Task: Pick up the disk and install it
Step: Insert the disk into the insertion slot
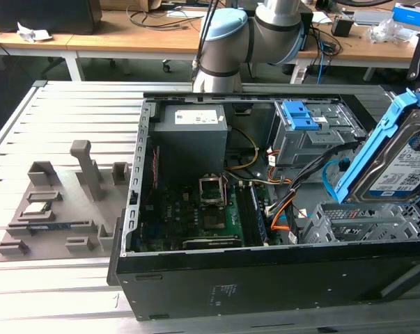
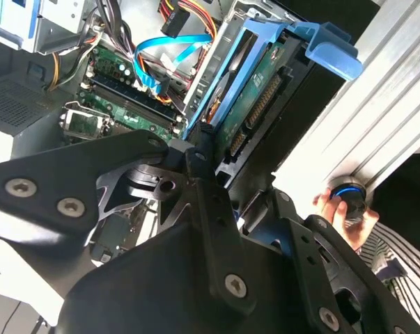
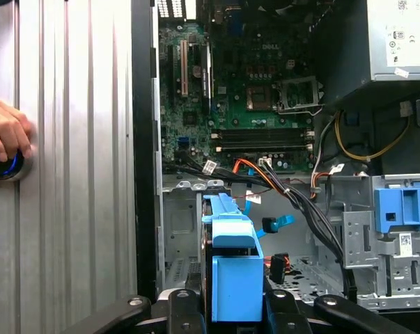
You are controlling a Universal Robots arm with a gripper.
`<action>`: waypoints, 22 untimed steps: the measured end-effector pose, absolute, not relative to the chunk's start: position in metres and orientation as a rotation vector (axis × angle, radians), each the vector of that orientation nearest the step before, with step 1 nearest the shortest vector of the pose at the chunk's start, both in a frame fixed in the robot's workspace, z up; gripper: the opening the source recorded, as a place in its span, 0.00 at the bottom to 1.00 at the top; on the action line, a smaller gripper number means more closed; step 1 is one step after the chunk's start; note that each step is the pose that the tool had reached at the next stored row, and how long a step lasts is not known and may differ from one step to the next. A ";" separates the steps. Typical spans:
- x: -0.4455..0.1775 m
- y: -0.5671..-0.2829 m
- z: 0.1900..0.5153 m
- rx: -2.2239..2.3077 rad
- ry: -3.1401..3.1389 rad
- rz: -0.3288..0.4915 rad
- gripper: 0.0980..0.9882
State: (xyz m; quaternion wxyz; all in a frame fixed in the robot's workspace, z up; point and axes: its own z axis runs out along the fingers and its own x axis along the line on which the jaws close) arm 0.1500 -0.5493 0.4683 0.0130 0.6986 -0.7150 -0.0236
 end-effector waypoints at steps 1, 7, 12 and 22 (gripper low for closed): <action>0.150 -0.549 0.468 2.177 -2.228 -0.073 0.30; 0.150 -0.549 0.460 2.197 -2.204 -0.071 0.30; 0.147 -0.547 0.446 2.198 -2.200 -0.066 0.30; 0.144 -0.547 0.423 2.191 -2.195 -0.053 0.30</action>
